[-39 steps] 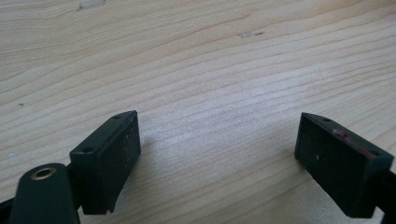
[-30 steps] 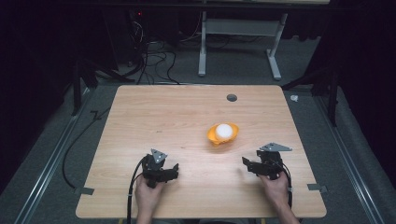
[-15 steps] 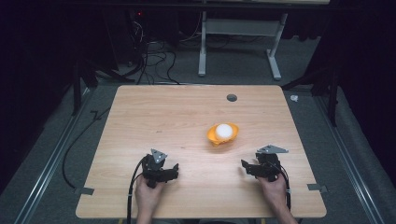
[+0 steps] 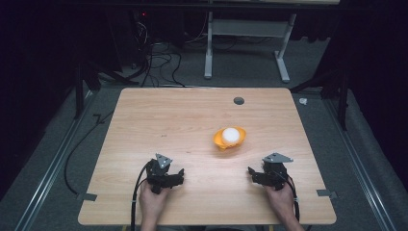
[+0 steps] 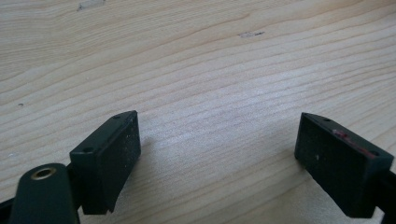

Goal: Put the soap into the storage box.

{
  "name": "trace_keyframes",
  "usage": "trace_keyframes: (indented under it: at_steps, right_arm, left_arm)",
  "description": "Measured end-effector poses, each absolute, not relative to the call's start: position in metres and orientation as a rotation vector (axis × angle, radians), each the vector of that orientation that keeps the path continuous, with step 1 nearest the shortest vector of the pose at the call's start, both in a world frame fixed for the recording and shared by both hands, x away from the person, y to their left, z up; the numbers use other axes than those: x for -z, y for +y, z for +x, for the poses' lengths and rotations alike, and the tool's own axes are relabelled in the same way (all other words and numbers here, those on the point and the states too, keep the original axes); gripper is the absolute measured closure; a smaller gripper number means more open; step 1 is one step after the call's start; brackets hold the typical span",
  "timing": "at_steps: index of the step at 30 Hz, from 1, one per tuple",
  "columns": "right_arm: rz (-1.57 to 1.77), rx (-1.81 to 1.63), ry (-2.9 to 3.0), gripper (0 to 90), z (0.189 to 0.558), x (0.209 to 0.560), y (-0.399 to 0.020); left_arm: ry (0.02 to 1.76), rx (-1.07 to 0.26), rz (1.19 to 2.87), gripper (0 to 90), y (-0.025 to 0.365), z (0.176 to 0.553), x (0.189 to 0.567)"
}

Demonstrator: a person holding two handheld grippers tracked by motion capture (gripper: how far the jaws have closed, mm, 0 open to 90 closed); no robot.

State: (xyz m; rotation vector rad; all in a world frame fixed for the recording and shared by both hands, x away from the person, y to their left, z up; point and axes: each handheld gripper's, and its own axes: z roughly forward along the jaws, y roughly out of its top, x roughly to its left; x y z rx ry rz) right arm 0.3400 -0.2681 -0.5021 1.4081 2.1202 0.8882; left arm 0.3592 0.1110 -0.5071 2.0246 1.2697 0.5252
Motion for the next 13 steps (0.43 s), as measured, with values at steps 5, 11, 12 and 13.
trace_keyframes:
  at_steps: [5, 11, 12, 13]
  right_arm:
    - [1.402, -0.892, 2.125, 26.7, 0.3405, 0.5023, -0.2682]
    - [1.398, -0.893, 2.133, 26.7, 0.3408, 0.5022, -0.2671]
    - [1.398, -0.893, 2.133, 26.7, 0.3408, 0.5022, -0.2671]
    - [1.397, -0.893, 2.134, 26.7, 0.3409, 0.5022, -0.2671]
  left_arm:
    - [1.269, -0.525, 2.024, 14.7, 0.1111, 0.3591, 0.5071]
    - [1.27, -0.524, 2.024, 14.7, 0.1111, 0.3592, 0.5071]
    - [1.27, -0.524, 2.024, 14.7, 0.1111, 0.3592, 0.5071]
    - [1.27, -0.524, 2.024, 14.7, 0.1111, 0.3591, 0.5071]
